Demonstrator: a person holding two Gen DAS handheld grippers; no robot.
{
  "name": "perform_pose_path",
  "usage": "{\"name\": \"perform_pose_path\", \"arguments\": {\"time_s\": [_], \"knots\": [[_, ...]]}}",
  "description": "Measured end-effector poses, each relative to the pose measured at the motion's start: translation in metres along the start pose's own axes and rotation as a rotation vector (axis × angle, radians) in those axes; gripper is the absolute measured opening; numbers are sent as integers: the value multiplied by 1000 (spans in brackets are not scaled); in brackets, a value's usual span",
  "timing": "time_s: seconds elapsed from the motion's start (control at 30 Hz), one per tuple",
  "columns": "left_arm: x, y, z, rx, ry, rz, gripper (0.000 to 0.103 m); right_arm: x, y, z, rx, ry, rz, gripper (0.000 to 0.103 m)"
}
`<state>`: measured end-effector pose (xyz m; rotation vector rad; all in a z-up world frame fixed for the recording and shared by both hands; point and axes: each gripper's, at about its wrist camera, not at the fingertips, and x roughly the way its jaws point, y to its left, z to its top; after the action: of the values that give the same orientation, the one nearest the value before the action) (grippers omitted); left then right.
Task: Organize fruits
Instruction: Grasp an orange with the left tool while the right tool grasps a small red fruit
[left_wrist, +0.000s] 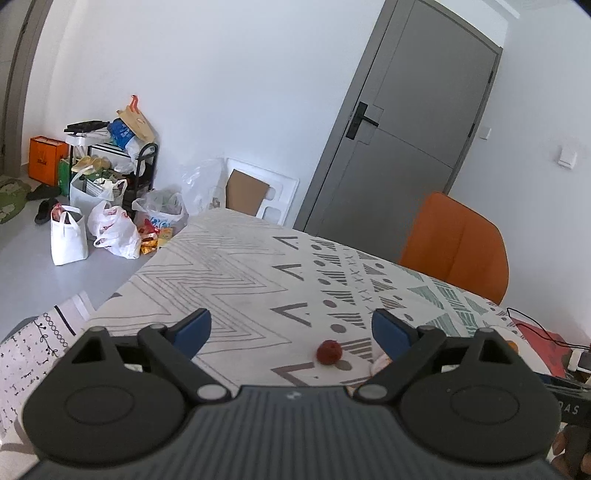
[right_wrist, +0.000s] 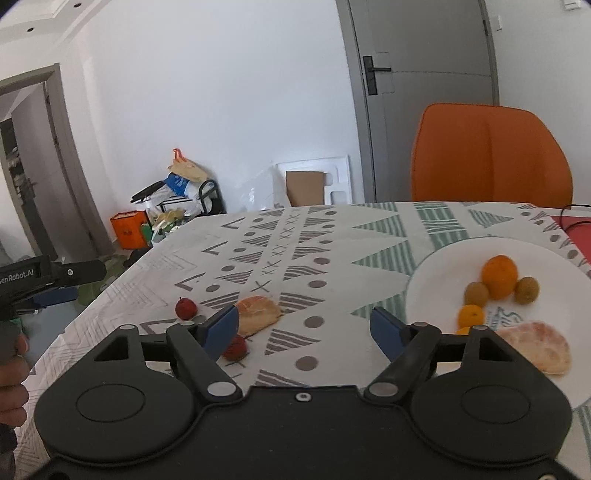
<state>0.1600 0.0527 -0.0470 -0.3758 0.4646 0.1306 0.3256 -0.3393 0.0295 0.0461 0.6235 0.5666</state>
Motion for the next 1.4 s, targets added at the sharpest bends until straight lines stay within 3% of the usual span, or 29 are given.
{"name": "perform_pose_path", "arguments": {"time_s": [0.37, 0.77, 0.87, 0.9, 0.93, 1.4], "knots": [[13, 12, -10, -11, 43, -14, 93, 31, 12, -4, 10, 81, 54, 62], [23, 7, -19, 11, 96, -60, 82, 57, 26, -14, -1, 147, 98, 51], [24, 5, -20, 17, 103, -75, 80, 64, 27, -16, 8, 149, 124, 38], [25, 3, -21, 23, 108, -76, 80, 65, 29, -16, 2, 150, 130, 23], [26, 2, -21, 29, 113, -76, 79, 66, 30, -15, -7, 156, 135, 22], [39, -38, -35, 93, 168, -132, 74, 36, 0, -13, 60, 120, 97, 22]]}}
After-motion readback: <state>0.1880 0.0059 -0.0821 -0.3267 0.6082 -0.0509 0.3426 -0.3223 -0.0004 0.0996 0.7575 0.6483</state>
